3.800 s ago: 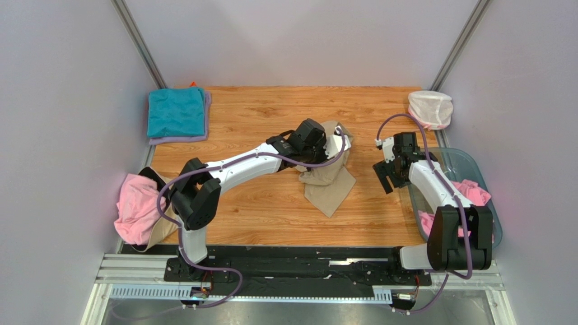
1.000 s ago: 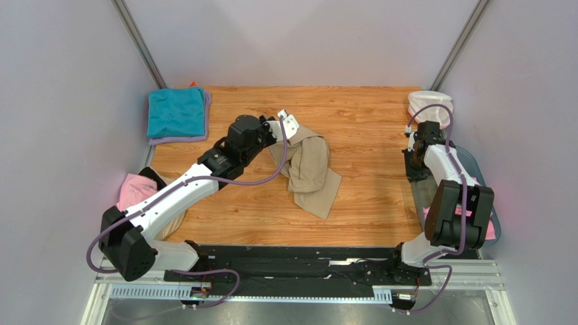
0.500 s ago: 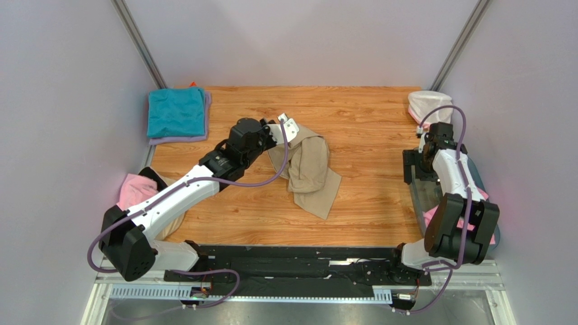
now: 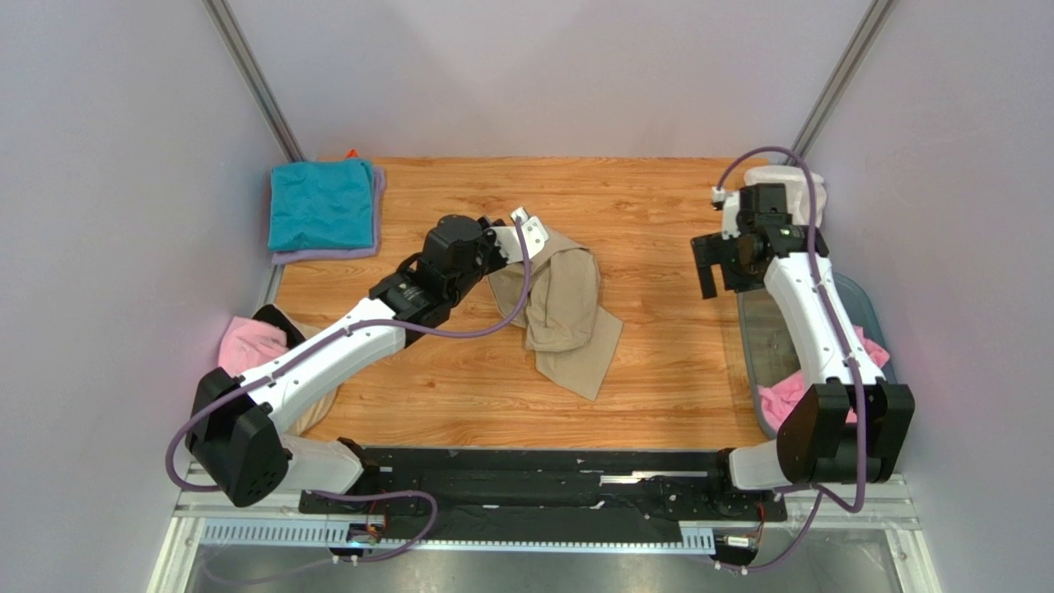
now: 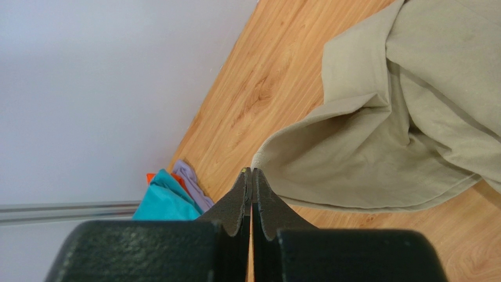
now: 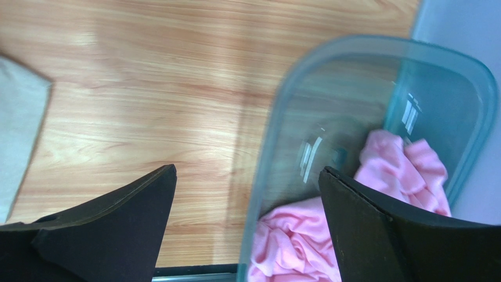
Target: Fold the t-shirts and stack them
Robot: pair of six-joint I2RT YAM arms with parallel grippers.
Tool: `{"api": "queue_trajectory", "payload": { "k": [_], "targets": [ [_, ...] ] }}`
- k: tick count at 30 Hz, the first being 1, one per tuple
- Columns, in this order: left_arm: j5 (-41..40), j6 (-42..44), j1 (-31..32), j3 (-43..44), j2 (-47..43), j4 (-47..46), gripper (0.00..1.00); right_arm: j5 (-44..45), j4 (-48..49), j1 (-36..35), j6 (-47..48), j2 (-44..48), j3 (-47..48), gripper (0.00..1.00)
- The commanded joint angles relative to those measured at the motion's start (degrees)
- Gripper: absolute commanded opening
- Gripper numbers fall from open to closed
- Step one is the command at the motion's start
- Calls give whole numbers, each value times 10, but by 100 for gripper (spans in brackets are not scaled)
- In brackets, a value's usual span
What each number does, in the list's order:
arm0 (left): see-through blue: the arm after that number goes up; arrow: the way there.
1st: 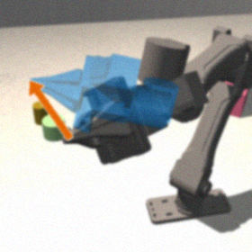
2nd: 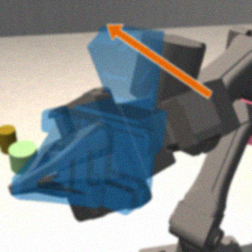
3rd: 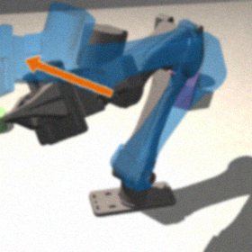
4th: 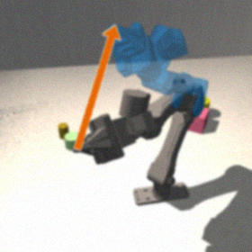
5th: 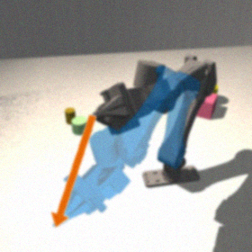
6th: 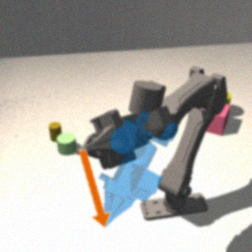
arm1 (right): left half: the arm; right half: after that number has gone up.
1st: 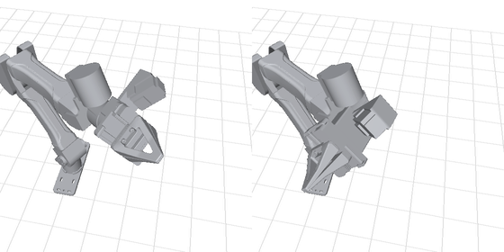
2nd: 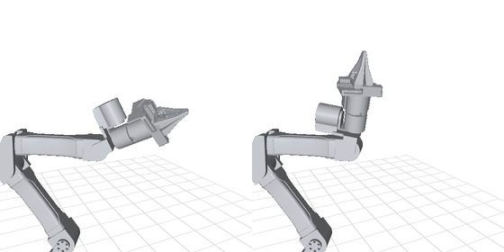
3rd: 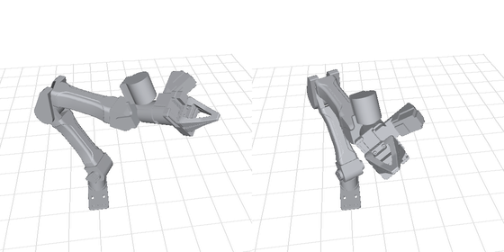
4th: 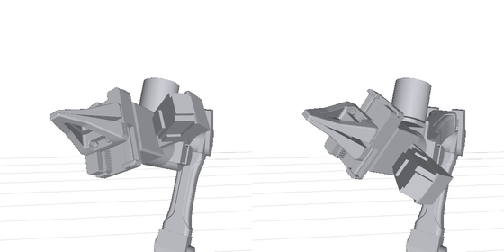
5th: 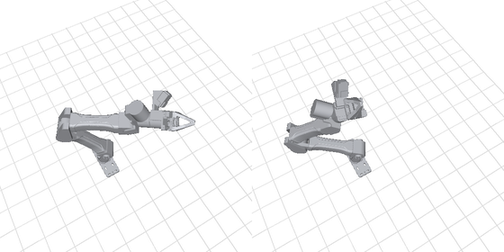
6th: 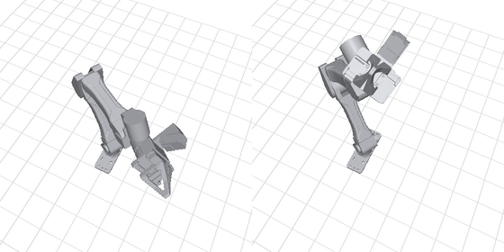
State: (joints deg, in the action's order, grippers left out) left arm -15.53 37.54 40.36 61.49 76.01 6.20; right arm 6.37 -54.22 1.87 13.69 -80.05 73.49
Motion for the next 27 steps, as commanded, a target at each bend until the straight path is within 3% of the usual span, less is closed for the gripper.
{"api": "queue_trajectory", "payload": {
  "k": [1, 10, 27],
  "targets": [
    [-20, 17, 0, -5, -2, -41, 0, -26, -5, -88, -10, -29, 2, 97],
    [-42, 39, -13, -41, -19, -58, 0, -97, 39, -223, 22, -123, -12, 87],
    [-51, 51, -13, -62, -9, -91, 0, -136, 103, -238, 70, -263, 19, 75]
  ]
}}
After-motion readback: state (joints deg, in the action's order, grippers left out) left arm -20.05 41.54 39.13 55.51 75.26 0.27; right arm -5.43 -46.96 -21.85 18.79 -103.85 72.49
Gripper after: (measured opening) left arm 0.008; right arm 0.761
